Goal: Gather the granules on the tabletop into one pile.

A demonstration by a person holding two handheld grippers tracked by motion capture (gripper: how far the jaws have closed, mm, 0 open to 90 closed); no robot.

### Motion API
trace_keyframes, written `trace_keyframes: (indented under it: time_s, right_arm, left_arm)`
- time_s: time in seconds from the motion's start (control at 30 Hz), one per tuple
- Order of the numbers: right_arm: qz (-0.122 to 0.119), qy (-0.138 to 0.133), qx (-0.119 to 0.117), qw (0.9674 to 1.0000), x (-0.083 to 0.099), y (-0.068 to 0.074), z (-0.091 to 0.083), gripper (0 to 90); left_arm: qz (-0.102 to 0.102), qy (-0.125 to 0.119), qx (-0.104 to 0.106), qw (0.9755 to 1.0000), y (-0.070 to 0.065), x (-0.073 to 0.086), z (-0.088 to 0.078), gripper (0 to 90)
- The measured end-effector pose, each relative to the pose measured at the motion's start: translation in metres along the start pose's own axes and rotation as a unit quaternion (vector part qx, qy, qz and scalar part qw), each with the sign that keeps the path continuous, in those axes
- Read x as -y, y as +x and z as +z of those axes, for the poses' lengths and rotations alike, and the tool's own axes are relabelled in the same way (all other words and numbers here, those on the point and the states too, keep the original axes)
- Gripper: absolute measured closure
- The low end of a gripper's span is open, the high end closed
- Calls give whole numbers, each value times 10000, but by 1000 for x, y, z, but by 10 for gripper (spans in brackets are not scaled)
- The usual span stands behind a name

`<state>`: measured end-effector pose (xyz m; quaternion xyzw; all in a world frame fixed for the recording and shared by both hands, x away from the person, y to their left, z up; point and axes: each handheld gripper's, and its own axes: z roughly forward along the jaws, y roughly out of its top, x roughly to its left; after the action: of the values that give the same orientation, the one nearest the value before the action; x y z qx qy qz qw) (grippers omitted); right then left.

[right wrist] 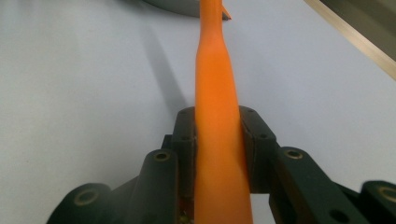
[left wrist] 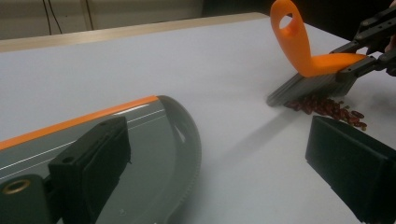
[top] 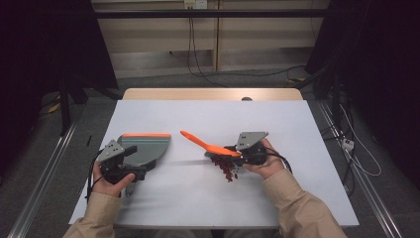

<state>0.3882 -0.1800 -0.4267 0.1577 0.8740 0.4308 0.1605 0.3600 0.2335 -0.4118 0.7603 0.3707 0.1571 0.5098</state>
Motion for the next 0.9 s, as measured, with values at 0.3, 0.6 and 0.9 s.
trace_keyframes:
  time_s: [0.3, 0.6, 0.9]
  right_arm:
    - [-41, -84, -38, 9999, 3, 9, -4, 714]
    - [-61, -60, -83, 9999, 0, 15, -3, 714]
    - [-76, -80, -133, 9999, -3, 19, -2, 714]
  left_arm:
    - [-6, -25, 13, 10000, -1, 0, 0, 64]
    - [25, -16, 3, 10000, -2, -1, 0, 64]
    - [22, -1, 16, 10000, -2, -1, 1, 64]
